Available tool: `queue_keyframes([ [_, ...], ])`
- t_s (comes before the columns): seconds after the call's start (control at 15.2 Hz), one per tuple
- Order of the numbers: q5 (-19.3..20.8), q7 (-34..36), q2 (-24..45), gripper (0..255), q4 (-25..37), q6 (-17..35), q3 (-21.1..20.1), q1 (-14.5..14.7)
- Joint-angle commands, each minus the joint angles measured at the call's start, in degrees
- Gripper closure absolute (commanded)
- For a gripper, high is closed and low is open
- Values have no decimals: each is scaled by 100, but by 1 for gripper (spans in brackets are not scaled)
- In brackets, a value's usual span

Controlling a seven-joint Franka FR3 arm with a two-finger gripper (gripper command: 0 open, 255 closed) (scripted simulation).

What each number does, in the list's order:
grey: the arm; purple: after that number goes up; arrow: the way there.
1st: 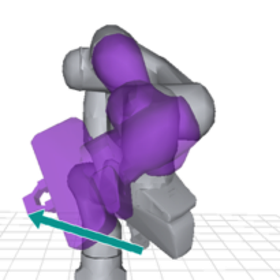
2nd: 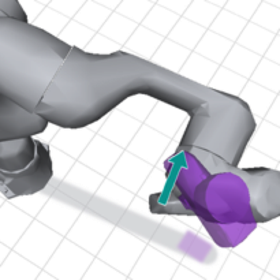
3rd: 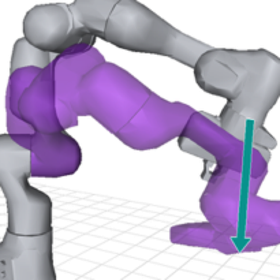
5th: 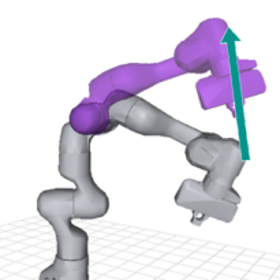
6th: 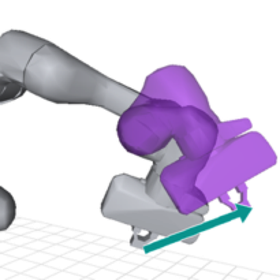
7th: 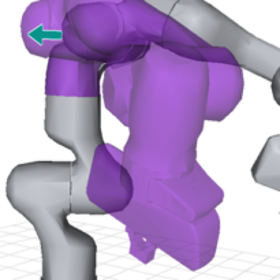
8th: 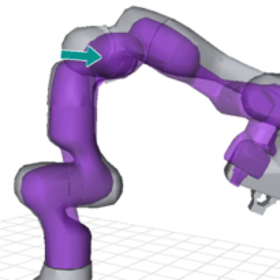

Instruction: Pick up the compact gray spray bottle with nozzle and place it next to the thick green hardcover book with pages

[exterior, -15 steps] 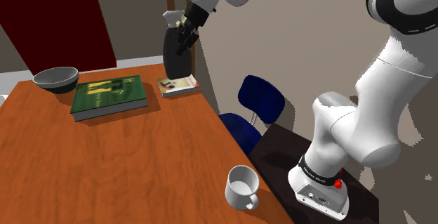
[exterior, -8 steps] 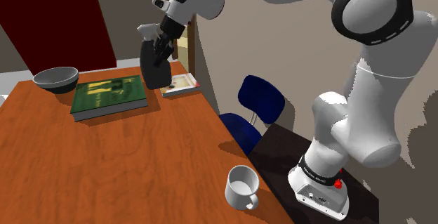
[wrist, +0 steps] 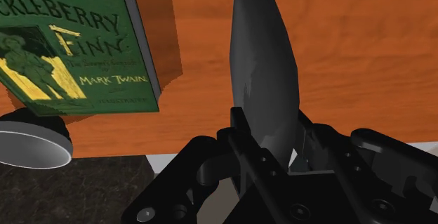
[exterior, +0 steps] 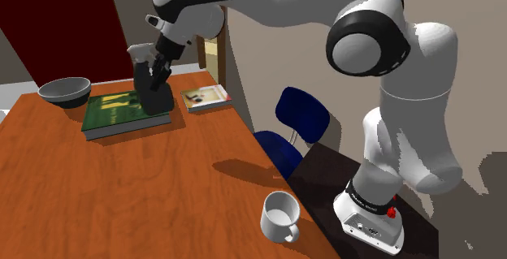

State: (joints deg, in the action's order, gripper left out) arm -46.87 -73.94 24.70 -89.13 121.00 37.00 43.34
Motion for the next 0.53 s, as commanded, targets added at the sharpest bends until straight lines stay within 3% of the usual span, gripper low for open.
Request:
queue_keyframes([
  [0.0, -209, 22, 439, 255, 384, 27, -133, -121],
  [0.26, -464, 258, 1342, 255, 1417, -44, -375, -399],
  [0.46, -532, 212, 1469, 255, 1447, 45, -430, -427],
])
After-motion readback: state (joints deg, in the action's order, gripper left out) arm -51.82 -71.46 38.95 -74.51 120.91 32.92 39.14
